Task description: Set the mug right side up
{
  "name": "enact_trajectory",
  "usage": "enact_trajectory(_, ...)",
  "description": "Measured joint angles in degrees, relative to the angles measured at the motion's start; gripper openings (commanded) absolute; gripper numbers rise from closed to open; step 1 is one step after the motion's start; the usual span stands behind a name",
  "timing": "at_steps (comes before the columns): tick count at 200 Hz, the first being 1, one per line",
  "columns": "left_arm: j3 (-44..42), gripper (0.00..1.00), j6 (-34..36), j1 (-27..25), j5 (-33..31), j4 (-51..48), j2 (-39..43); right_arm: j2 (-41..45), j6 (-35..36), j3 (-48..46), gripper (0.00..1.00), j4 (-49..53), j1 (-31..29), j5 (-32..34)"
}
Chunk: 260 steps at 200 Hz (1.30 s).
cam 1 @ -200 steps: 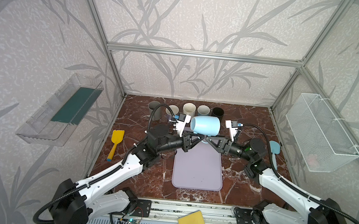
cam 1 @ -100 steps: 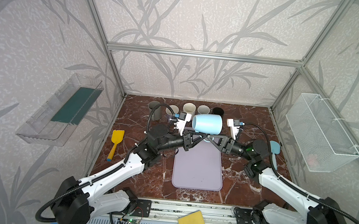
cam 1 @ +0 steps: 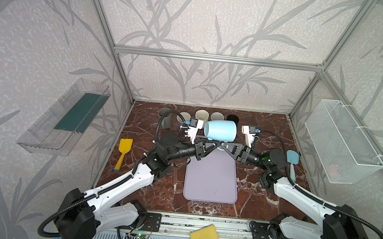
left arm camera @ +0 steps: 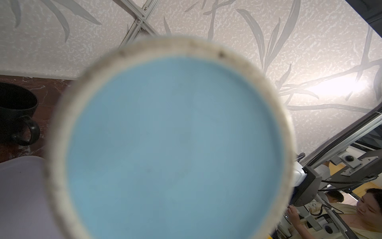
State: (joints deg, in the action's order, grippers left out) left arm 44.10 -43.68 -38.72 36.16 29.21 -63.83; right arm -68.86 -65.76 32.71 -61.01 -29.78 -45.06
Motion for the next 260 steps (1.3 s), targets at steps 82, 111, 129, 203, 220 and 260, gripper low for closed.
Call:
enact_trajectory(82,0.0,0.0,0.0,0.1,0.0,-0.5,0.0,0.4,0.0,0.0,0.0,1.2,0.0,0.0)
enact_trajectory(111,0.0,0.04,0.0,0.1,0.0,-0.4,0.0,2.8,1.8,-0.1,0.0,5.2,0.0,0.5)
enact_trajectory(129,0.0,0.12,0.0,0.1,0.2,-0.4,0.1,4.3,3.0,-0.1,0.0,7.7,0.0,1.0)
enact_trajectory(203,-0.5,0.45,1.7,0.2,-0.2,-3.1,0.1,6.9,4.3,-0.1,0.0,13.0,-0.2,2.5)
enact_trajectory(220,-0.5,0.48,1.9,0.3,-0.3,-3.7,0.2,6.9,4.3,-0.1,0.0,13.4,-0.2,2.6)
enact_trajectory(260,-0.5,0.55,2.2,0.5,-0.6,-4.5,0.7,6.9,4.3,-0.1,0.0,13.7,-0.2,2.6)
